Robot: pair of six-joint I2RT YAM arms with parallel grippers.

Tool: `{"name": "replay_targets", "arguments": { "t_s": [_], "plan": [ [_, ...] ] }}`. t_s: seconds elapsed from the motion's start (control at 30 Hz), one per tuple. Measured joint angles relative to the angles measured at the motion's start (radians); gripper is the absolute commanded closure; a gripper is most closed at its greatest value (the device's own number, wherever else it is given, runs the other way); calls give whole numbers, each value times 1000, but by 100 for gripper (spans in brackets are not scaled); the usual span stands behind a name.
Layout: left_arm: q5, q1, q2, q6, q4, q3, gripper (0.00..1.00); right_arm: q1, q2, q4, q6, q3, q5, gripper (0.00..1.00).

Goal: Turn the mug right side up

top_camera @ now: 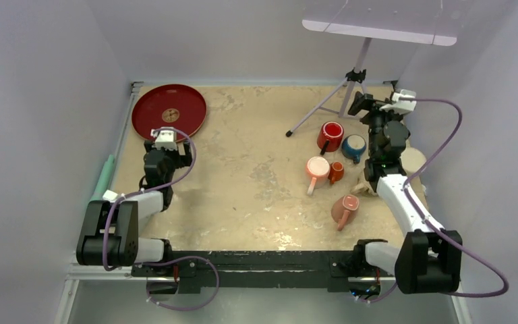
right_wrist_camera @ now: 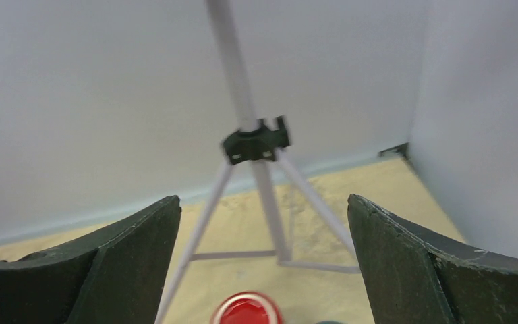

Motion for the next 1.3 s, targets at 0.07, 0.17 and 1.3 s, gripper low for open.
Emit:
{"name": "replay_targets", "arguments": {
  "t_s": [0.07,0.17,1.3],
  "plan": [
    [-1,0,-11,0,-130,50,1,40,-15,-135,39,74,-4,2],
    [10,0,3,0,-482,309,5,159,-19,-344,101,128,66,2],
    [378,-11,-7,-252,-1463,885,19,716,267,-1267,893,82,362,53]
  ]
}}
